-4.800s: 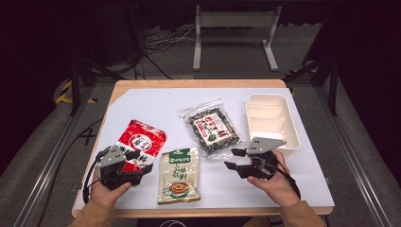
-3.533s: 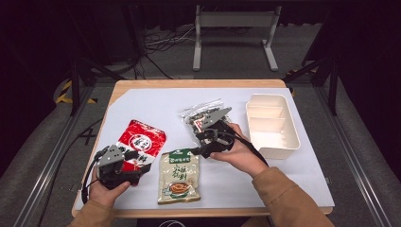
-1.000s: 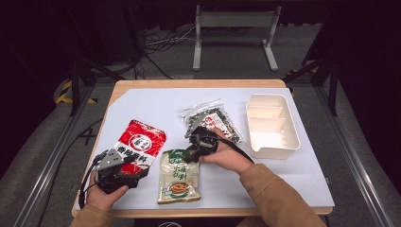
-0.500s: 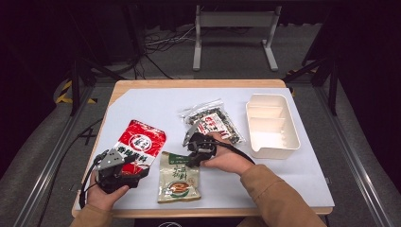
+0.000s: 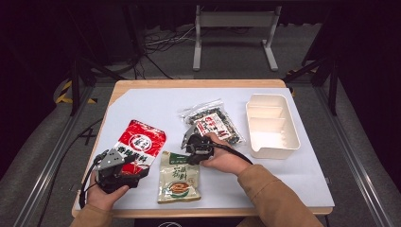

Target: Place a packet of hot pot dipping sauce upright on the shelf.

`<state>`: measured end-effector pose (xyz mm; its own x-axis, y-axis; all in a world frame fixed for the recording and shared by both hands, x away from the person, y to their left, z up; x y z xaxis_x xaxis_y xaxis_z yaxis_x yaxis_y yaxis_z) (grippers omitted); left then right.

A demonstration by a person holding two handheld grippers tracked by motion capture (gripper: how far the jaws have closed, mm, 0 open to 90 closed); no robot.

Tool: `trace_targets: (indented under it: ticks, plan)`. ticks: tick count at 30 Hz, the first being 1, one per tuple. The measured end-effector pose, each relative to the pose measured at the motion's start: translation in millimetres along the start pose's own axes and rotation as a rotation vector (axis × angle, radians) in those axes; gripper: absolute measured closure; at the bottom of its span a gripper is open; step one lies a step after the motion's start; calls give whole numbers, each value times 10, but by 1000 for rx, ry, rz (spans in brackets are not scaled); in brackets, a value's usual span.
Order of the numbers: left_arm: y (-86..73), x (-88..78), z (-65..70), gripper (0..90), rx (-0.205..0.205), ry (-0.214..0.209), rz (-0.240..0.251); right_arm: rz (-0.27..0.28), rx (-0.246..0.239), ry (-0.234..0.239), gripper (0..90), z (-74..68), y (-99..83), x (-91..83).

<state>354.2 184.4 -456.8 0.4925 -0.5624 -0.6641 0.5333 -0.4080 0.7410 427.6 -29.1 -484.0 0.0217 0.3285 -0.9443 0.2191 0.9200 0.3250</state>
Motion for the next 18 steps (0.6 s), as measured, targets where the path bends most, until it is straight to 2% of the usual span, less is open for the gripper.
trace_targets:
  ticks: [10,16,18]
  plan:
    - [4,3,-10,272,-2,5,6,-12,-18,-15,889,-18,11,-20]
    - [2,1,-17,272,-3,1,3,-5,-19,7,891,-61,28,-127]
    - [4,6,-17,272,-4,2,6,-4,-31,-1,892,-75,32,-187]
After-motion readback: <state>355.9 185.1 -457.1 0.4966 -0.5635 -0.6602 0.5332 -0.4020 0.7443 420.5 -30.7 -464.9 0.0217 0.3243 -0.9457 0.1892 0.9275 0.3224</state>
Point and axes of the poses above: each handheld gripper's, and its own axes: x roughly forward along the jaws, y roughly out of its top, z roughly to its right, the point moved 7 cm from there along x, roughly forward along the jaws, and after that the axes turned 6 degrees about -z, right-handed, at the moved point
